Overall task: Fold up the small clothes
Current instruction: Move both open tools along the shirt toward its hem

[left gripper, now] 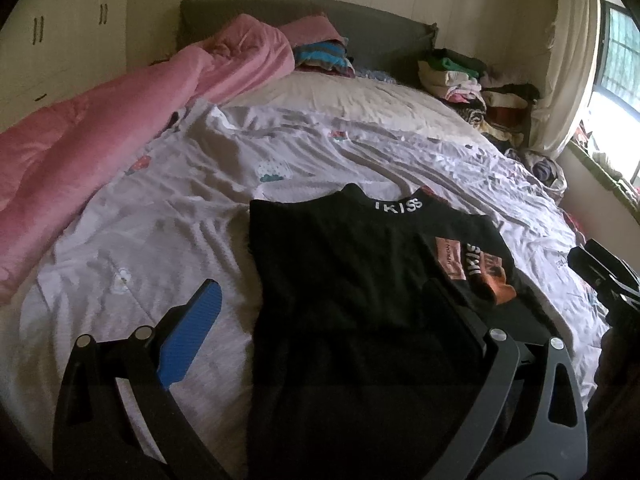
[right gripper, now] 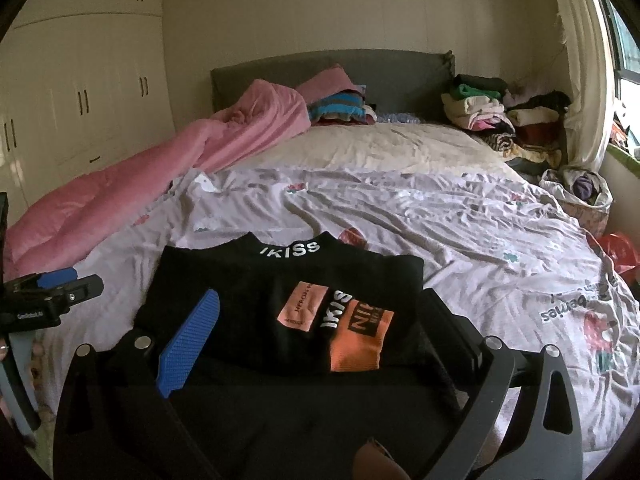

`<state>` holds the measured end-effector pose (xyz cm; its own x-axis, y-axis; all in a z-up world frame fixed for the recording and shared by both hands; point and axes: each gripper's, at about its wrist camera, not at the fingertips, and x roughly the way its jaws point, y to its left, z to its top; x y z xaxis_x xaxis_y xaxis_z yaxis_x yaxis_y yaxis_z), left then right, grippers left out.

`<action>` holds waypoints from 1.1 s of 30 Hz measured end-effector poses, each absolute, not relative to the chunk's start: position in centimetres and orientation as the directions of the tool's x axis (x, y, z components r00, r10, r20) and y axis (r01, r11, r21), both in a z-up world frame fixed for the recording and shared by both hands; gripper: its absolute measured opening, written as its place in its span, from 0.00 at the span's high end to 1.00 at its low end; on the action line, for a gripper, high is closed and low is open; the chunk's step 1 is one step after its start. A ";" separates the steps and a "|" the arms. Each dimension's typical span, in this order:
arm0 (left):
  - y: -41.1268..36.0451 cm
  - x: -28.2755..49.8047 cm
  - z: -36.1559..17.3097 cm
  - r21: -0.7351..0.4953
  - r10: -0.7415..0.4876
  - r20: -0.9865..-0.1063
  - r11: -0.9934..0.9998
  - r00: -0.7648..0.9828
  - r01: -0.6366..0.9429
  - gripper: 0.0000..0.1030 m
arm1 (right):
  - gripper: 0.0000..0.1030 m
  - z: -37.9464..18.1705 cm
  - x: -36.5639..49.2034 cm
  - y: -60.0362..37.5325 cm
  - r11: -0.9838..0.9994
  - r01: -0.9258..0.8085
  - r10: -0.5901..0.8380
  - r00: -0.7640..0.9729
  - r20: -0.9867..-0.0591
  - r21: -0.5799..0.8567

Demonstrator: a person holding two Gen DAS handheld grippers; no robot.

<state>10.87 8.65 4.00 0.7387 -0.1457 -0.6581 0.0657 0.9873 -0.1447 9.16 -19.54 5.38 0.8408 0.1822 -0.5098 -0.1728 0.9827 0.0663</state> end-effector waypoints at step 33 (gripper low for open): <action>10.6 5.3 3.5 -0.052 -0.082 -0.702 0.997 0.707 0.064 0.09 | 0.04 5.7 3.0 -21.6 0.985 -0.174 0.159 0.843 -0.514 0.018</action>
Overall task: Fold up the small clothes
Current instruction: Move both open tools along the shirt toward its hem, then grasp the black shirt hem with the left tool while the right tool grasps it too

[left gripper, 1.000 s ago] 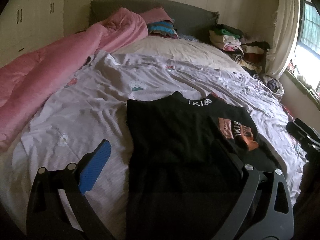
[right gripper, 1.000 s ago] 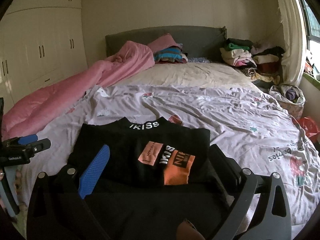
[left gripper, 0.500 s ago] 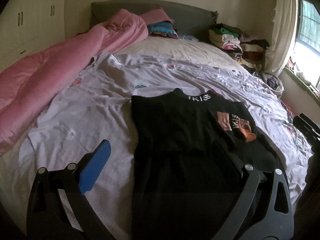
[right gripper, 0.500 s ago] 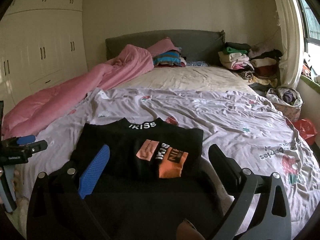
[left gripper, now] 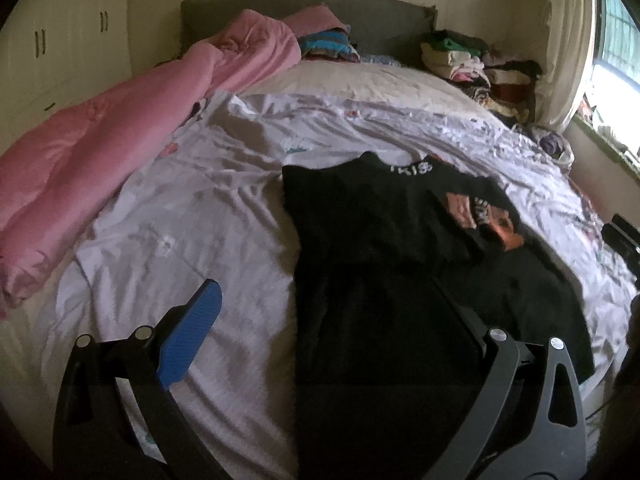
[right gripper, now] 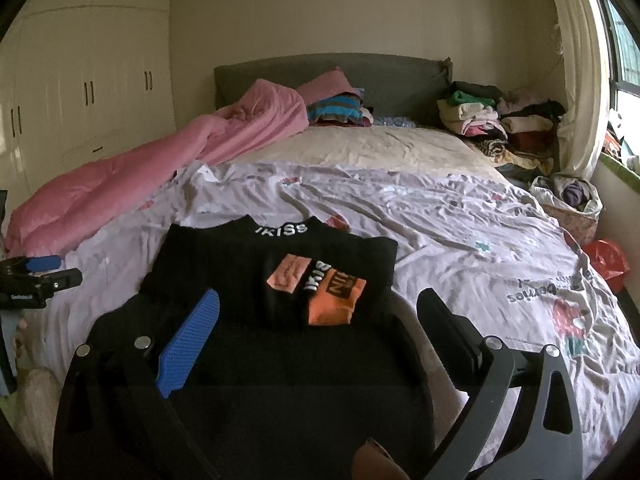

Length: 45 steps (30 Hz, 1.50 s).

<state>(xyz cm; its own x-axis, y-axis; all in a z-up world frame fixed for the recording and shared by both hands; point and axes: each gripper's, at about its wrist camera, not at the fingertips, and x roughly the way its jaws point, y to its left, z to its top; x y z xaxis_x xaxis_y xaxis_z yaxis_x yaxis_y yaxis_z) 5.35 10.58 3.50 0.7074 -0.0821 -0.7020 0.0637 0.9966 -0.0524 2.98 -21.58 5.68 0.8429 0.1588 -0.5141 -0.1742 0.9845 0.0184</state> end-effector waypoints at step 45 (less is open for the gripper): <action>12.9 -0.3 -3.5 -0.213 -0.236 -0.816 0.971 0.527 0.105 0.11 | 0.04 -0.6 -0.1 -25.2 0.991 -0.130 0.072 0.746 -0.662 -0.039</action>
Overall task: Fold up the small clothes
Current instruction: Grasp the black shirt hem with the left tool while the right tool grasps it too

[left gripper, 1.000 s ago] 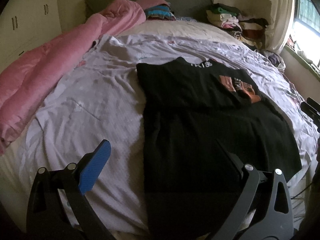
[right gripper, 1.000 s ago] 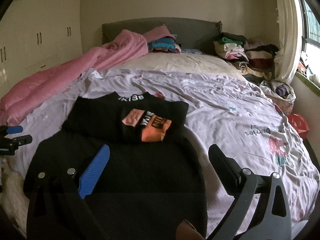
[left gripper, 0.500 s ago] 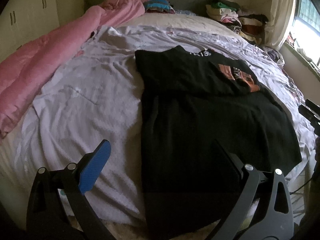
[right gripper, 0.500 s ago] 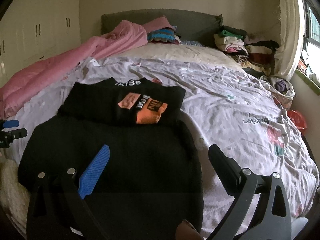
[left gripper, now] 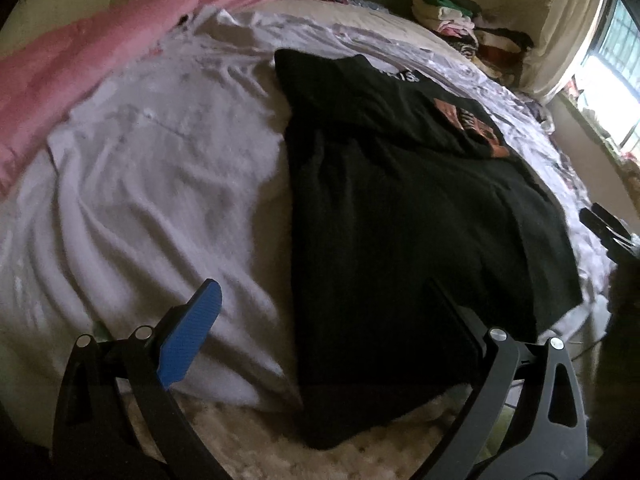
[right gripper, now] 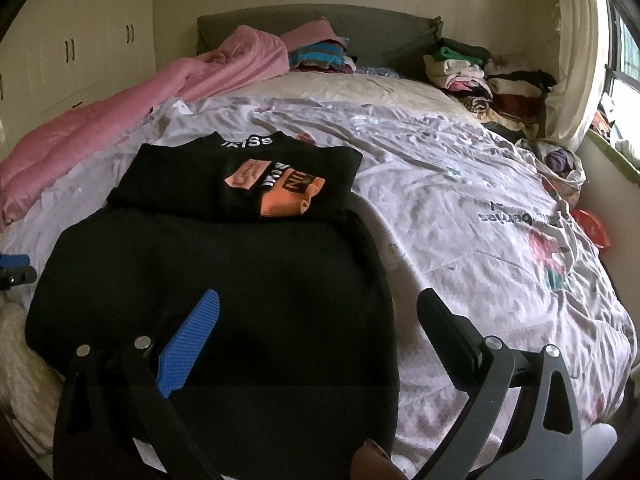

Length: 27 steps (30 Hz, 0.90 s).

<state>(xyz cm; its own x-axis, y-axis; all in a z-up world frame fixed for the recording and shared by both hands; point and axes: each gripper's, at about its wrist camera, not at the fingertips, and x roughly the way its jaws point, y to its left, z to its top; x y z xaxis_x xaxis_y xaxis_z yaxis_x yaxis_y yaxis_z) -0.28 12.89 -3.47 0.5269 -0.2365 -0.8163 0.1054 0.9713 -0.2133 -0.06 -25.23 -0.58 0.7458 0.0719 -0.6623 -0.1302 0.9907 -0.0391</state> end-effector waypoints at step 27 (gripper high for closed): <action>11.7 -4.2 -6.3 -0.275 -0.318 -0.845 0.948 0.430 0.161 0.82 | 0.04 -3.7 -3.0 -28.6 0.992 -0.110 0.028 0.662 -0.749 -0.060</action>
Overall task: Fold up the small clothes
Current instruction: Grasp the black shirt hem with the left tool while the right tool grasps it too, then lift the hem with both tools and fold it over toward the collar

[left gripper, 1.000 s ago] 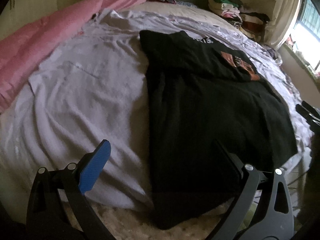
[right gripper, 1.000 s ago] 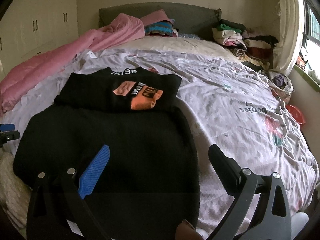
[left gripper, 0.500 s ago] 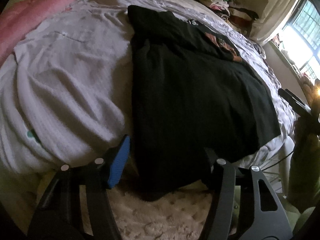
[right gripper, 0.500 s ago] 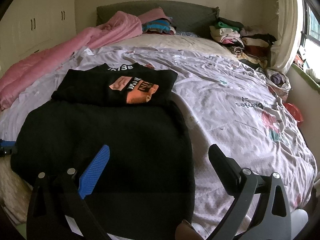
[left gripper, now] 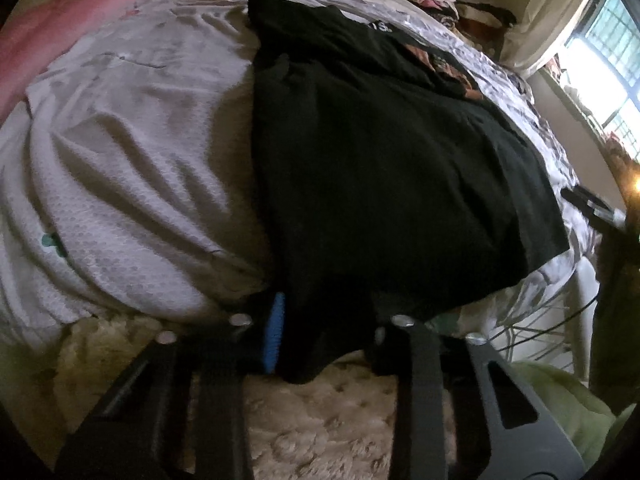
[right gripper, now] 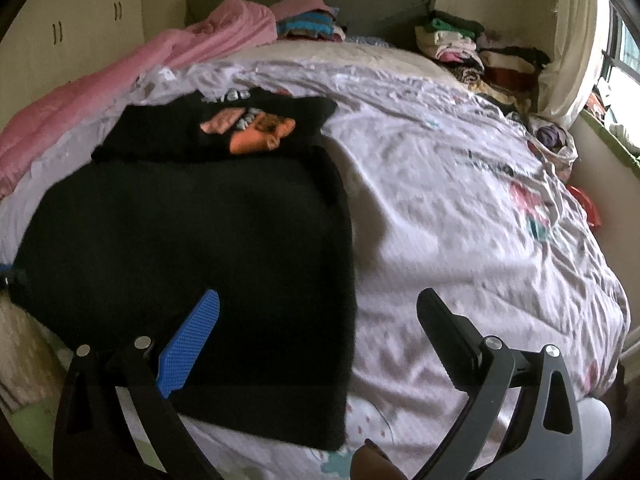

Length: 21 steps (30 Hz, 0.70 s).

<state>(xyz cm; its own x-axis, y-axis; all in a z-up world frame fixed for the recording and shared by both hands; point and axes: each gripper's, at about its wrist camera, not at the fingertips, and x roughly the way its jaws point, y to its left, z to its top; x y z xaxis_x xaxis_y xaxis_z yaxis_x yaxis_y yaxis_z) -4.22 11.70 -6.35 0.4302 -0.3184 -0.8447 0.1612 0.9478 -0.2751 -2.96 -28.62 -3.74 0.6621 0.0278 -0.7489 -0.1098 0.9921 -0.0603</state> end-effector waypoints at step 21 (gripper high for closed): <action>11.9 -3.8 -7.4 -0.283 -0.315 -0.853 0.949 0.417 0.139 0.86 | 0.92 -7.0 -4.9 -29.6 0.965 -0.249 0.200 0.501 -0.842 0.080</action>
